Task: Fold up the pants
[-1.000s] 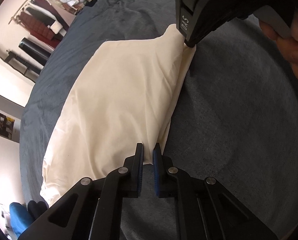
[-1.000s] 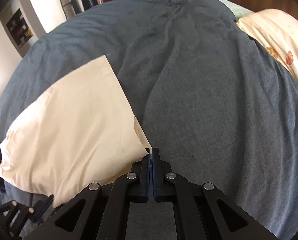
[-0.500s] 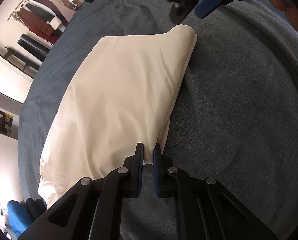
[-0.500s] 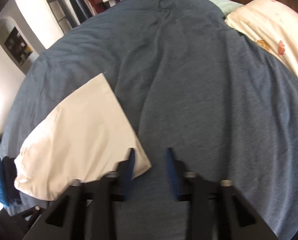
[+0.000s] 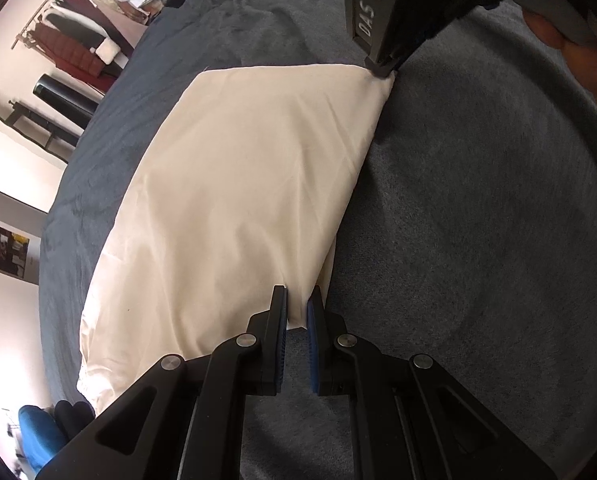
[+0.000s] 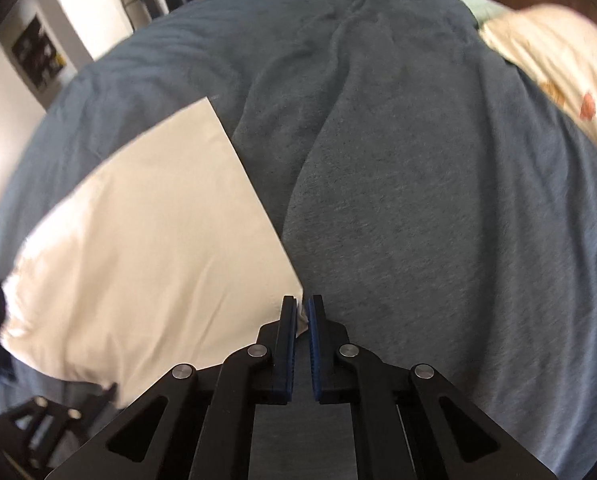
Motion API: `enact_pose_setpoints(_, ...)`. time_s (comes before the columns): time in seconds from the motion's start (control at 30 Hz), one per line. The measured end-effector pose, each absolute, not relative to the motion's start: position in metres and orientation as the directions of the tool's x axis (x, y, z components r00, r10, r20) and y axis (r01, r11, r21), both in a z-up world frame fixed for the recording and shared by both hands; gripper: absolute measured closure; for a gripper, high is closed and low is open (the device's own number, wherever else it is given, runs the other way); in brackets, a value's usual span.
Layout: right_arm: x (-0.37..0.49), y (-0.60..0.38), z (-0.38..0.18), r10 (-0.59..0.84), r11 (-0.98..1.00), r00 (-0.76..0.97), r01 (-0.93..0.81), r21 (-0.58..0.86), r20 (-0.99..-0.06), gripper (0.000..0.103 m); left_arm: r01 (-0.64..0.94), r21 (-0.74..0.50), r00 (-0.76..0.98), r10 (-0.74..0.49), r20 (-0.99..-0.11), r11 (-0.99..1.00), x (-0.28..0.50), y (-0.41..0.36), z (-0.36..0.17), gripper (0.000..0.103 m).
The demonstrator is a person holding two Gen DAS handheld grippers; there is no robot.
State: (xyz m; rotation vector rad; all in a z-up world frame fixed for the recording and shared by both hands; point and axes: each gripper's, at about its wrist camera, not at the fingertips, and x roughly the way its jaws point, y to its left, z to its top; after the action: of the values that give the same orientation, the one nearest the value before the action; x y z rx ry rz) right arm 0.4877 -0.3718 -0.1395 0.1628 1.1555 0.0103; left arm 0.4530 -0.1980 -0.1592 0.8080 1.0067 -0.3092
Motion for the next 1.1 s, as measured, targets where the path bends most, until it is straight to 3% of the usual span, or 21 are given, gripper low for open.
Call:
enact_pose_setpoints(0.13,0.491,-0.371,-0.144,-0.072,0.995,0.400,0.097,-0.036,-0.914,0.096,0.583,0.447,0.509,0.123,-0.852,0.678,0.451,-0.199,-0.161,0.091)
enact_pose_setpoints(0.23,0.490,-0.389,-0.143,-0.008,0.987,0.393,0.152,0.057,-0.919,0.096,0.585,0.389,0.466,0.098,-0.880,0.712,0.451,-0.198,-0.157,0.076)
enact_pose_setpoints(0.33,0.487,-0.393,-0.137,-0.018,0.986,0.394,0.158,0.048,-0.919,0.095,0.591,0.342,0.449,0.053,-0.892,0.731,0.445,-0.194,-0.146,0.073)
enact_pose_setpoints(0.43,0.483,-0.389,-0.128,-0.033,0.989,0.402,0.146,0.028,-0.915,0.086,0.572,0.275,0.437,-0.004,-0.899,0.773,0.440,-0.183,-0.128,0.067)
enact_pose_setpoints(0.5,0.478,-0.386,-0.120,-0.033,0.991,0.412,0.131,0.023,-0.911,0.075,0.551,0.247,0.448,-0.033,-0.893,0.797,0.435,-0.171,-0.114,0.067)
enact_pose_setpoints(0.67,0.467,-0.369,-0.097,-0.002,0.994,0.439,0.101,0.047,-0.898,0.071,0.496,0.217,0.499,-0.072,-0.864,0.841,0.429,-0.139,-0.083,0.065)
enact_pose_setpoints(0.77,0.456,-0.350,-0.083,0.008,0.996,0.461,0.077,0.049,-0.888,0.063,0.453,0.207,0.531,-0.076,-0.844,0.867,0.424,-0.117,-0.067,0.062)
enact_pose_setpoints(1.1,0.432,-0.267,-0.060,0.078,0.991,0.476,0.057,0.120,-0.876,0.062,0.366,0.259,0.613,-0.023,-0.790,0.894,0.409,-0.014,-0.042,0.061)
